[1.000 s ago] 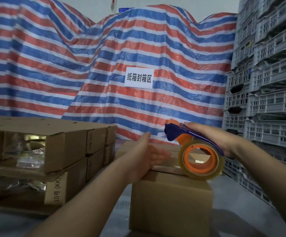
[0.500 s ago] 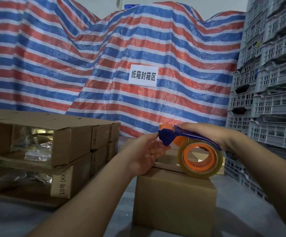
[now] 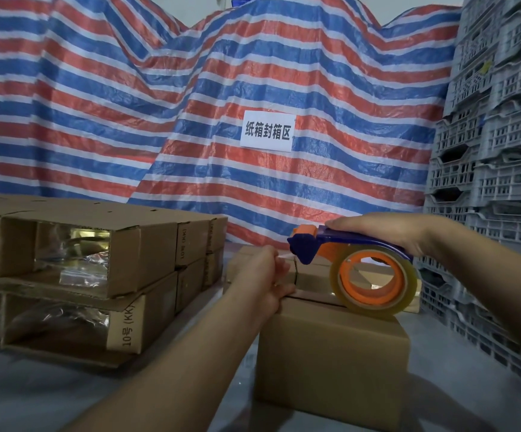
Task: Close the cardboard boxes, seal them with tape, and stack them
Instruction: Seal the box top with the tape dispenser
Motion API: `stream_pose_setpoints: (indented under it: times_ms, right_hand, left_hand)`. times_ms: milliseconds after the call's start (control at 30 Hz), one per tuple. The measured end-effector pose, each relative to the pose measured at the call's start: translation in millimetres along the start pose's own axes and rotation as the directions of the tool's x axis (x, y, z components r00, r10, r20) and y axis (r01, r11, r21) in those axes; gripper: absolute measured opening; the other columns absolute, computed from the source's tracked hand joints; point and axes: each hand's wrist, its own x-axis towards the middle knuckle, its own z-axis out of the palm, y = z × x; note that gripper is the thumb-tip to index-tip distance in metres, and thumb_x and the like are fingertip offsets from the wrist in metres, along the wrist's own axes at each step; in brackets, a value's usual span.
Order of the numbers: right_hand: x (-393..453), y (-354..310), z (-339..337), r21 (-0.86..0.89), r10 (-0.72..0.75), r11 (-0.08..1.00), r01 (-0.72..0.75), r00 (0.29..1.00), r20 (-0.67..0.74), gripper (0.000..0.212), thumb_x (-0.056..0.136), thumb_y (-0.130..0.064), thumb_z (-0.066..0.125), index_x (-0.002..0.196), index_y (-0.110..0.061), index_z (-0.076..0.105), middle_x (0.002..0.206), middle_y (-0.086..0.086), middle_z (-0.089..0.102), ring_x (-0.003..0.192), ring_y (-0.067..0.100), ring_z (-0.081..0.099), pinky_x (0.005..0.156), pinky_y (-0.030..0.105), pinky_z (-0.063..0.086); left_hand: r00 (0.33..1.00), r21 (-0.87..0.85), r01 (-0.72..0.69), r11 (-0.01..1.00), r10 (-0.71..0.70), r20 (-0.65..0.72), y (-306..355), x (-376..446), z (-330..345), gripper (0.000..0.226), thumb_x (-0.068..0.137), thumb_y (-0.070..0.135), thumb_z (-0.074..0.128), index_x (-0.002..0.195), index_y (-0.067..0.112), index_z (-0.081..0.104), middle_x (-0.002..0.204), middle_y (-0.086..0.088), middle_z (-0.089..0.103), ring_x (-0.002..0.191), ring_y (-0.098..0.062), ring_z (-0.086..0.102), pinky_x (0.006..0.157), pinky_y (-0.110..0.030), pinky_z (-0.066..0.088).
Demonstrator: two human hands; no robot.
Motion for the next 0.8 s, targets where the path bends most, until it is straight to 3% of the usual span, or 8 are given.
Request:
stream_pose_setpoints:
  times_ms: [100, 233, 333, 400, 467, 633, 733, 800]
  right_hand:
    - [3, -5, 2, 0.006, 0.019, 1.000, -0.019, 1.000, 0.024, 0.051, 0.095, -0.052, 0.054, 0.120, -0.008, 0.057, 0.077, 0.006, 0.071, 0.057, 0.013, 0.065, 0.054, 0.022, 0.052]
    - [5, -15, 11, -0.149, -0.022, 0.989, 0.025, 0.999, 0.026, 0.041, 0.101, -0.050, 0.048, 0.114, -0.013, 0.059, 0.071, 0.001, 0.071, 0.056, 0.008, 0.065, 0.054, 0.018, 0.052]
    - [9, -21, 18, -0.247, -0.020, 0.969, 0.022, 1.000, 0.010, 0.034, 0.102, -0.049, 0.045, 0.108, -0.019, 0.059, 0.069, -0.003, 0.071, 0.057, 0.006, 0.066, 0.055, 0.015, 0.051]
    - [14, -27, 23, -0.363, -0.022, 0.932, 0.023, 1.000, 0.008, 0.035, 0.102, -0.052, 0.045, 0.109, -0.021, 0.060, 0.071, -0.004, 0.072, 0.060, 0.005, 0.067, 0.057, 0.015, 0.051]
    - [19, -33, 29, -0.446, -0.004, 0.895, 0.007, 1.000, 0.007, 0.039, 0.100, -0.056, 0.045, 0.110, -0.021, 0.060, 0.071, -0.005, 0.073, 0.060, 0.005, 0.067, 0.056, 0.016, 0.052]
    - [32, -41, 39, -0.566, -0.057, 0.821, 0.068, 0.998, 0.038, 0.034, 0.097, -0.050, 0.052, 0.123, -0.028, 0.059, 0.087, -0.009, 0.072, 0.076, 0.009, 0.070, 0.061, 0.017, 0.054]
    - [31, -41, 37, -0.640, -0.052, 0.764, 0.087, 0.996, 0.073, 0.007, 0.104, -0.041, 0.048, 0.106, -0.040, 0.055, 0.077, -0.025, 0.070, 0.074, -0.009, 0.067, 0.057, 0.008, 0.048]
    - [32, -39, 35, -0.672, -0.052, 0.735, 0.092, 0.995, 0.079, 0.013, 0.107, -0.035, 0.045, 0.099, -0.040, 0.054, 0.073, -0.024, 0.068, 0.067, -0.012, 0.064, 0.056, 0.004, 0.046]
  left_hand:
    - [0.992, -0.128, -0.055, 0.990, 0.039, -0.122, -2, -3, 3, 0.017, 0.097, 0.005, 0.049, 0.112, 0.007, 0.056, 0.074, -0.004, 0.051, 0.080, -0.015, 0.057, 0.089, -0.052, 0.051]
    - [0.995, -0.219, -0.025, 0.975, 0.003, -0.098, 1, -7, -4, 0.008, 0.093, -0.001, 0.048, 0.091, 0.005, 0.052, 0.067, -0.005, 0.046, 0.067, -0.015, 0.052, 0.073, -0.042, 0.057]
    - [0.997, 0.102, 0.015, 0.995, -0.007, -0.072, 14, -2, -19, 0.019, 0.092, 0.005, 0.047, 0.074, 0.011, 0.049, 0.066, -0.003, 0.045, 0.062, -0.015, 0.043, 0.064, -0.031, 0.049]
    - [0.990, 0.442, 0.002, 0.897, 0.060, -0.125, 18, 3, -32, 0.016, 0.093, 0.012, 0.049, 0.077, 0.013, 0.052, 0.072, -0.003, 0.050, 0.063, -0.015, 0.041, 0.059, -0.027, 0.037]
    - [0.989, 0.607, 0.003, 0.794, 0.088, -0.120, 14, 9, -46, 0.011, 0.094, 0.015, 0.052, 0.084, 0.013, 0.057, 0.080, -0.004, 0.054, 0.067, -0.016, 0.042, 0.060, -0.027, 0.034]
    - [0.996, 0.665, 0.022, 0.746, 0.039, -0.076, -2, 13, -66, 0.019, 0.095, 0.023, 0.056, 0.081, 0.012, 0.060, 0.081, -0.002, 0.061, 0.066, -0.015, 0.047, 0.058, -0.026, 0.035]
    - [0.998, 0.672, 0.036, 0.739, 0.004, -0.058, -10, 15, -67, 0.024, 0.096, 0.028, 0.055, 0.076, 0.015, 0.055, 0.077, 0.000, 0.058, 0.064, -0.014, 0.046, 0.059, -0.025, 0.036]
    - [0.998, 0.647, 0.052, 0.761, -0.022, -0.054, -15, 17, -66, 0.025, 0.096, 0.028, 0.054, 0.074, 0.017, 0.052, 0.074, 0.001, 0.054, 0.060, -0.012, 0.042, 0.056, -0.024, 0.034]
